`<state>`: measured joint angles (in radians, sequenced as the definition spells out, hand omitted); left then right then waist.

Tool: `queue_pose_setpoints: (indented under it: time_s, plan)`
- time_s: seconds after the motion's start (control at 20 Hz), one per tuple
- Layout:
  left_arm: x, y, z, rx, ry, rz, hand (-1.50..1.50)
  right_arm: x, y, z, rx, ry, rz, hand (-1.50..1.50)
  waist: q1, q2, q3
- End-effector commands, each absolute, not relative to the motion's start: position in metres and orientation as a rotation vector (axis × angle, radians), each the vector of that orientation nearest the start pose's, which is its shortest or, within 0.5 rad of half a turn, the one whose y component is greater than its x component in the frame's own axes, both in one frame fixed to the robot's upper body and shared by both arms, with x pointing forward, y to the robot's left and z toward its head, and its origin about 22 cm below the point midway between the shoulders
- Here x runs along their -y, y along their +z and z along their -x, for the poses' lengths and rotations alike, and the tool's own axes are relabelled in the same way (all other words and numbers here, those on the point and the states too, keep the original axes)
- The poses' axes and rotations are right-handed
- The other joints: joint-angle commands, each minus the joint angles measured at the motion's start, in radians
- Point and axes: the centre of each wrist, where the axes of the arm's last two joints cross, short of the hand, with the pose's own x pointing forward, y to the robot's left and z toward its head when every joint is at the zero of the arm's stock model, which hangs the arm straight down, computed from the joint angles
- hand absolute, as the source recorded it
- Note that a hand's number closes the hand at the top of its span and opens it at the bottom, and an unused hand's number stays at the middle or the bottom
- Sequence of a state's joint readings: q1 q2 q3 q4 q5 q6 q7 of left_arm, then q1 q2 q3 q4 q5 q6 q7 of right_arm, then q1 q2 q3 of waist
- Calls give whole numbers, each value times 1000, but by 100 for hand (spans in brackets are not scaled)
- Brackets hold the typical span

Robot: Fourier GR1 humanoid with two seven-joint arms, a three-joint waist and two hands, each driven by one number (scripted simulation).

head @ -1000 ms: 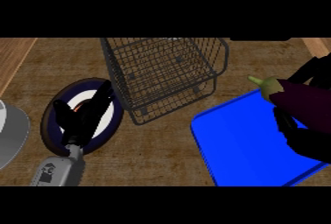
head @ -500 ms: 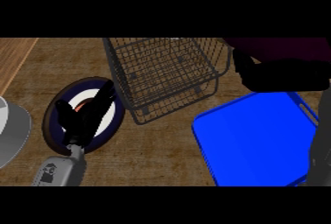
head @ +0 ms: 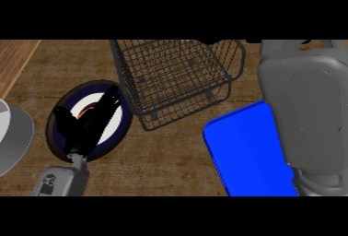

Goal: Pick the eggplant from the tray and place it in the tiered basket

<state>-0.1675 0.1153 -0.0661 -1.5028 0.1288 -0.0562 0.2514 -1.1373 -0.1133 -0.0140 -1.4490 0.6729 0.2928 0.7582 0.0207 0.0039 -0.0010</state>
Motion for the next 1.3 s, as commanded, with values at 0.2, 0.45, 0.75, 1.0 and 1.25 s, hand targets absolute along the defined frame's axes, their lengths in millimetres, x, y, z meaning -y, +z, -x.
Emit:
queue_pose_setpoints:
  time_s: [0.2,0.45,0.75,1.0,1.25]
  plan:
    - [-219,29,-281,1402,-182,132,0,57,273,-402,1703,670,664,150,12,5,0]
    - [-222,24,-288,1382,-166,139,0,23,267,-410,1668,678,617,150,13,3,0]
    - [-207,31,-294,1418,-208,167,0,43,238,-435,1694,448,339,-150,54,18,0]
    - [-193,34,-293,1408,-215,182,0,31,219,-439,1776,471,248,-150,62,16,0]
    - [-203,26,-289,1401,-230,172,0,15,233,-436,1919,373,251,-150,72,16,-1]
